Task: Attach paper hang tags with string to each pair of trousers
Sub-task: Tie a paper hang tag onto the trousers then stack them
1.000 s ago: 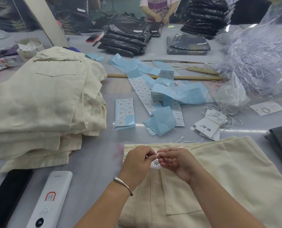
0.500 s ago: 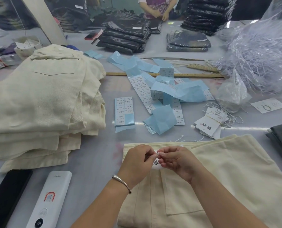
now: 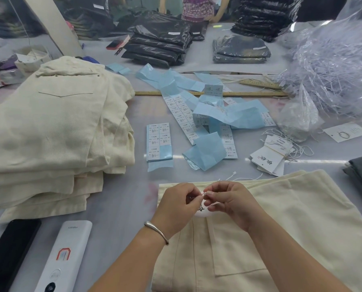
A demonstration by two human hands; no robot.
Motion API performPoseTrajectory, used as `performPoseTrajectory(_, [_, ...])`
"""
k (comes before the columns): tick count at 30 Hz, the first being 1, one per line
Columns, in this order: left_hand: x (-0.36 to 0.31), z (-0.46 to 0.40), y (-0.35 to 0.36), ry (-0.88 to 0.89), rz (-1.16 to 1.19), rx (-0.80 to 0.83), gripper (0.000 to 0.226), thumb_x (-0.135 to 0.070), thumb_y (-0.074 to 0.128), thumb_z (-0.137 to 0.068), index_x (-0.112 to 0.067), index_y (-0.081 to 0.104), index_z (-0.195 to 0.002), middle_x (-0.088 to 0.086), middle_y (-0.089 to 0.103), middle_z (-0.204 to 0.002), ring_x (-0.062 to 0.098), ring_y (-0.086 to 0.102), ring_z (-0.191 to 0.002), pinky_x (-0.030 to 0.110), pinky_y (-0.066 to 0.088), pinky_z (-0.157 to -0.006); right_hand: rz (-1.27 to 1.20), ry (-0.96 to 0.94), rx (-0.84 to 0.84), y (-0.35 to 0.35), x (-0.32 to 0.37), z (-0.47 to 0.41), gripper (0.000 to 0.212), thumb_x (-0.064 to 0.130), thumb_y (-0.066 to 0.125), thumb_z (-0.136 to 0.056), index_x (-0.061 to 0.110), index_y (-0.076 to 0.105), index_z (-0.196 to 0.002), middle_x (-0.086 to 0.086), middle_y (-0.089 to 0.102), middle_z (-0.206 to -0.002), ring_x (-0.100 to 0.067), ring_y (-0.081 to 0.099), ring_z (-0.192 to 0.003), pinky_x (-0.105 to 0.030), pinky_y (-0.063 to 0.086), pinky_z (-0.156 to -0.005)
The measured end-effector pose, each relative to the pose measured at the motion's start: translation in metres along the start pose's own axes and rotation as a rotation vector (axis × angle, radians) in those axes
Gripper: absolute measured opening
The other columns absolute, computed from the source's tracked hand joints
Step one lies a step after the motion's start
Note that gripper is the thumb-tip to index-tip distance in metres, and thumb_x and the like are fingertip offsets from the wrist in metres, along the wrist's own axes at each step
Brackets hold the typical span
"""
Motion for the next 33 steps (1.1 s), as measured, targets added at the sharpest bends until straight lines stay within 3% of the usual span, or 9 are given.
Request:
performPoseTrajectory(6, [-0.001,-0.001,0.001,-0.009,-0.004,0.020,0.010,-0.010,0.066,-0.085,-0.008,0.068,-0.076,-0.002,0.063,-0.071,0.005,0.050,-0.063,0.017,0.041,-0.062,0.030,0.005,0.022,0.002,0.000,-0.001,0.008,-0.007,0.066,-0.080,0.000,0.069,-0.079,-0.014,0.064,-0.070,-0.021,0.064,-0.061,-0.026,0.053,-0.056])
performPoseTrajectory(14, [0.002,0.000,0.001,-0.032,0.043,0.020,0.010,-0.007,0.065,-0.083,-0.007,0.067,-0.073,-0.008,0.058,-0.065,0.002,0.049,-0.061,0.014,0.039,-0.059,-0.052,0.049,0.051,0.008,-0.003,0.001,0.016,-0.008,0.063,-0.083,0.003,0.071,-0.074,-0.013,0.064,-0.067,-0.018,0.063,-0.058,-0.023,0.052,-0.053])
performPoseTrajectory(23, [0.012,0.001,0.003,-0.070,0.072,0.013,0.012,-0.008,0.067,-0.084,-0.008,0.067,-0.073,-0.009,0.057,-0.061,0.003,0.048,-0.057,0.017,0.040,-0.058,0.100,-0.073,-0.012,0.006,0.004,0.001,0.020,-0.006,0.068,-0.080,0.010,0.074,-0.070,-0.010,0.066,-0.068,-0.018,0.061,-0.059,-0.025,0.053,-0.058])
performPoseTrajectory(28, [0.027,0.000,0.011,-0.163,0.305,0.062,0.016,-0.003,0.071,-0.083,-0.011,0.067,-0.071,-0.006,0.061,-0.060,0.004,0.053,-0.050,0.017,0.045,-0.050,0.085,-0.070,-0.006,0.006,0.001,0.002,0.017,-0.007,0.066,-0.082,0.006,0.072,-0.074,-0.011,0.067,-0.069,-0.019,0.062,-0.059,-0.025,0.052,-0.060])
performPoseTrajectory(33, [0.051,-0.001,0.005,-0.229,0.236,-0.003,0.017,-0.025,0.083,-0.073,-0.020,0.067,-0.071,-0.006,0.066,-0.069,0.004,0.047,-0.056,0.016,0.042,-0.056,-0.031,0.013,0.036,0.010,-0.006,0.003,0.016,-0.008,0.063,-0.083,0.003,0.070,-0.074,-0.009,0.064,-0.067,-0.016,0.060,-0.056,-0.022,0.051,-0.056])
Point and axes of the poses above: each hand's wrist, its own z-axis away from the middle knuckle, its own y-axis out of the palm, x = y × z, the point moved 9 cm from there along -z, towards the middle knuckle
